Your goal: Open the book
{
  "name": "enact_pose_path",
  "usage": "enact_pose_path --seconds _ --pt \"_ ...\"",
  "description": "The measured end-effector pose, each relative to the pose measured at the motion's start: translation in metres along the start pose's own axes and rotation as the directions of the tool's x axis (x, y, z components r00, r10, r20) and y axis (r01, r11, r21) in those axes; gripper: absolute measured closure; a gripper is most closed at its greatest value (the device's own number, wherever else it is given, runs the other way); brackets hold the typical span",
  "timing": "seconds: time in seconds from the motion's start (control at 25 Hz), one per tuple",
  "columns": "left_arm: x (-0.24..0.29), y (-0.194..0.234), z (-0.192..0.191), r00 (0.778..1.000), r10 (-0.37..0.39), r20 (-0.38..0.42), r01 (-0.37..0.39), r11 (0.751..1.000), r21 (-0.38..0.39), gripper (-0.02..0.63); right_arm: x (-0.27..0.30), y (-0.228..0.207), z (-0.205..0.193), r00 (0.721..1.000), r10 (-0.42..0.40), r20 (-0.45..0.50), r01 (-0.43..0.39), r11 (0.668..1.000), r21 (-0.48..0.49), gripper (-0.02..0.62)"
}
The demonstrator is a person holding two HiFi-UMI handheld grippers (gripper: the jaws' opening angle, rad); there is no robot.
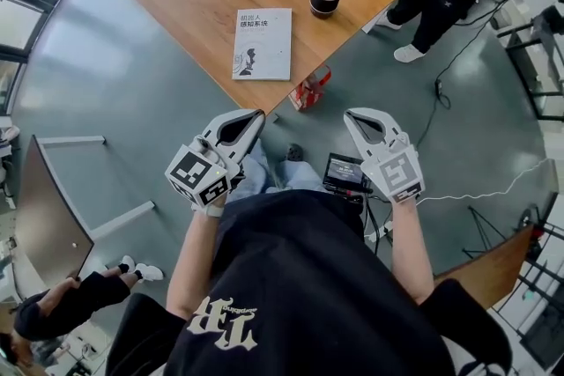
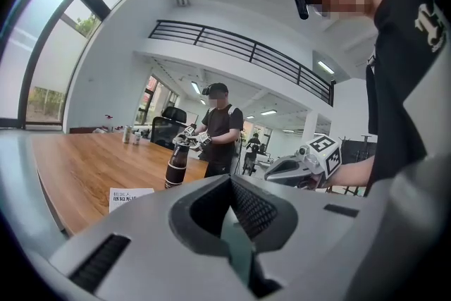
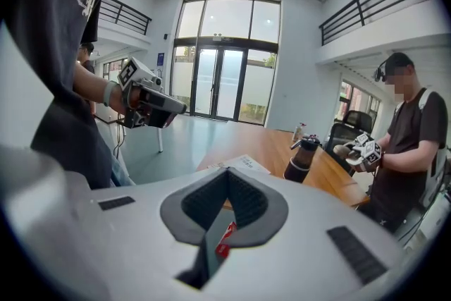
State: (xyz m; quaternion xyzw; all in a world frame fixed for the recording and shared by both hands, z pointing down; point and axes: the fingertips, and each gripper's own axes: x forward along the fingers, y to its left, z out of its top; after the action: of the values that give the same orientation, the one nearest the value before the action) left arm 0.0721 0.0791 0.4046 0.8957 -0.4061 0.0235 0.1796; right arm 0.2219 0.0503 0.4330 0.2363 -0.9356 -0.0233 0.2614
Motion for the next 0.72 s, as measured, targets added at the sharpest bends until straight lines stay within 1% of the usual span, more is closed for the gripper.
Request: enact_pose_path --seconds 0.12,0.24,0.48,0.6,0.72 --pt "0.000 0.006 -0.003 1.000 0.009 0.012 -0.009 1.000 -0.005 0.600 -0.002 -0.004 -0.003 1.000 -0.008 -0.024 0.008 1.000 -0.008 0.606" --pt "-0.001 0.015 -0.006 1.000 0.015 0.011 -0.015 1.000 -0.005 0.600 0.002 -0.008 -0.004 1.000 -0.001 -0.029 0.002 1.000 0.018 0.606" --pt "-0.007 0.047 -0.016 0.999 0.036 -0.003 -0.036 0.999 -0.030 0.600 0.032 -0.016 0.000 0.999 0.018 -0.040 -0.016 0.999 0.046 0.606" --pt "-0.011 0.068 -0.024 0.999 0.043 -0.024 -0.045 0.998 -0.045 0.600 0.054 -0.024 -0.001 0.999 0.023 -0.046 -0.019 0.996 0.085 0.606" --pt "-0.015 0.090 -0.030 0.998 0.049 -0.040 -0.051 0.997 -0.063 0.600 0.078 -0.034 -0.002 0.998 0.040 -0.041 -0.033 0.986 0.164 0.606"
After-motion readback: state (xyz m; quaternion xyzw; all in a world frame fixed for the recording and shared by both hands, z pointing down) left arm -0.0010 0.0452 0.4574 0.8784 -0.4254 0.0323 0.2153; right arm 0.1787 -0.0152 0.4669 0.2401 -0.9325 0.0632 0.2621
